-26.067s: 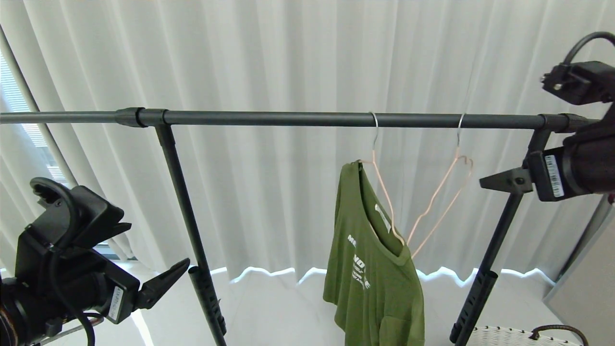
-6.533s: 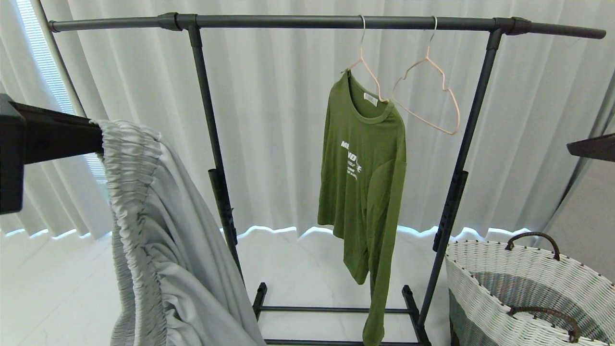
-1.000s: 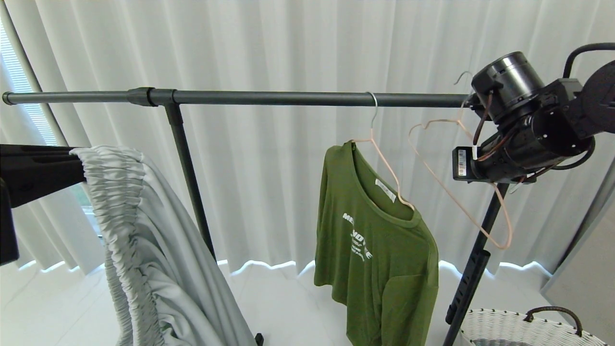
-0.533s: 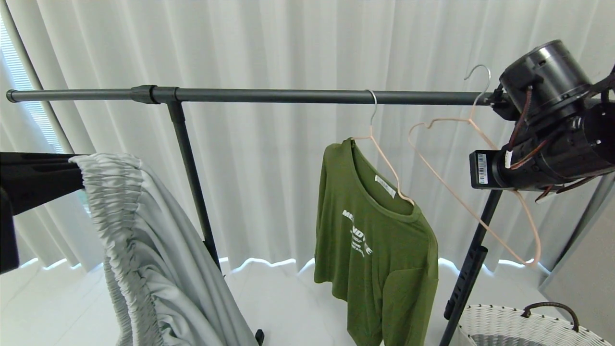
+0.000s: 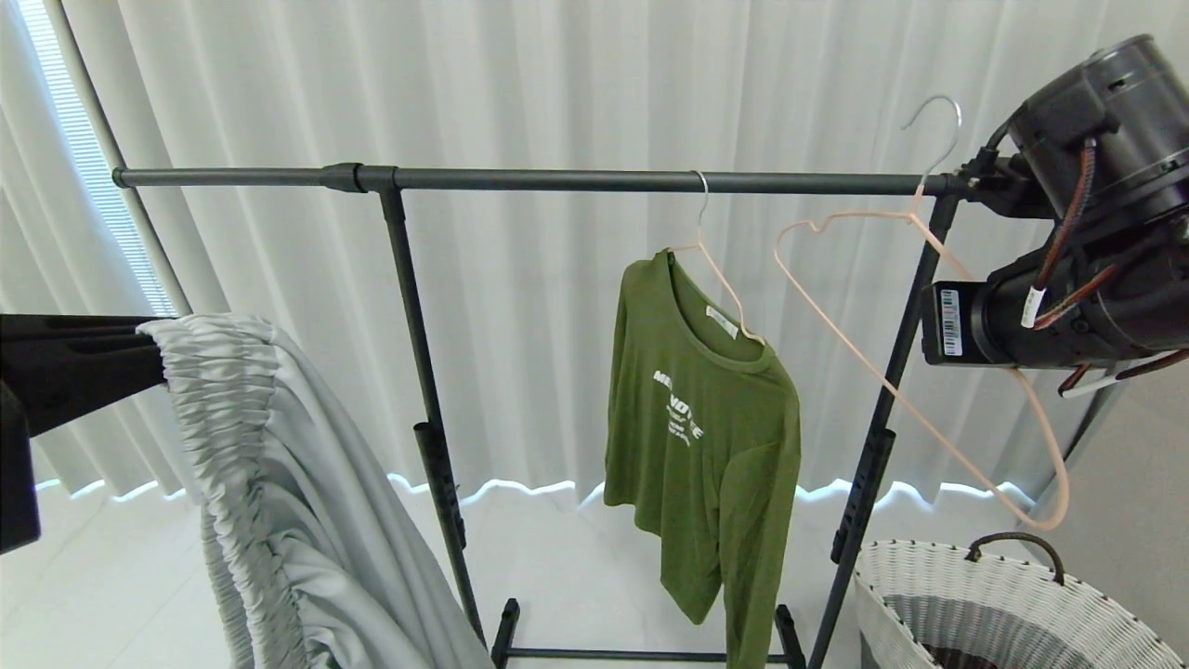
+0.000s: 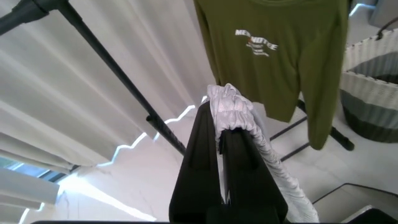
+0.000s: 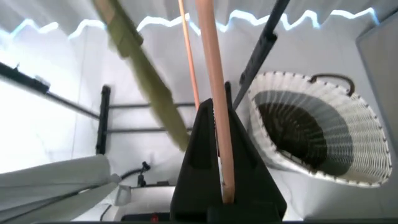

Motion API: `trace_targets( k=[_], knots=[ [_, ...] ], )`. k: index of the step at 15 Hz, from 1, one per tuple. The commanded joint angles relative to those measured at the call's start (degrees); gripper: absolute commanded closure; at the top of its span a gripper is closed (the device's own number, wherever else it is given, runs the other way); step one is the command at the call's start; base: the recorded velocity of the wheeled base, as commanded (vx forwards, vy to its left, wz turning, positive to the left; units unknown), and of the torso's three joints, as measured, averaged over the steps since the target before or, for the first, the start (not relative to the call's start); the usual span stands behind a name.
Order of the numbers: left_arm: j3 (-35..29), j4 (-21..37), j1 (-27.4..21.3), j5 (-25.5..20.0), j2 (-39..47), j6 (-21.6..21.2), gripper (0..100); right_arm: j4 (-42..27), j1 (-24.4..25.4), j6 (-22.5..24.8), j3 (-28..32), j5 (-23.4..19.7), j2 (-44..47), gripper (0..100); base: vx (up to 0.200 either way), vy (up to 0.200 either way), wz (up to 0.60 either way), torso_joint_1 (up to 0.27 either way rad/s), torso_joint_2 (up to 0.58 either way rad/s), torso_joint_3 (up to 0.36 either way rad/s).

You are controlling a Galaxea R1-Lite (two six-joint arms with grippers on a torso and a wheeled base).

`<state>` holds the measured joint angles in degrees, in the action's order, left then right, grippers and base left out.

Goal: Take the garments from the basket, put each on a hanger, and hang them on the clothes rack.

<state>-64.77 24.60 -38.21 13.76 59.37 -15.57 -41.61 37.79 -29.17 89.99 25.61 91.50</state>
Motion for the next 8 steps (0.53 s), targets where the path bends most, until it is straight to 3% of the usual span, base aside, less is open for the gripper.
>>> trace_targets(
  k=[1, 2, 6, 8],
  knots=[
    [0.52, 0.01, 0.06, 0.04, 0.13, 0.01, 100, 0.12, 1.58, -0.01, 0.1, -0.04, -0.71, 100, -0.2, 0.0, 0.0, 0.002, 0.0, 0.002],
    [0.87, -0.08, 0.06, 0.04, 0.13, 0.01, 100, 0.21, 2.9, -0.01, 0.1, -0.04, -1.33, 100, -0.2, 0.0, 0.0, 0.002, 0.0, 0.002],
    [5.44, -6.5, 0.06, -0.05, 0.49, -0.08, 100, 0.21, 10.46, -0.36, -0.61, -0.21, -3.79, 100, 0.0, 0.0, 0.0, 0.0, 0.0, 0.0],
    [7.73, -9.57, 0.06, -0.05, 0.84, -0.08, 100, 0.21, 14.24, -0.45, -4.21, -0.21, -5.11, 100, 0.0, 0.0, 0.0, 0.0, 0.0, 0.0]
  ],
)
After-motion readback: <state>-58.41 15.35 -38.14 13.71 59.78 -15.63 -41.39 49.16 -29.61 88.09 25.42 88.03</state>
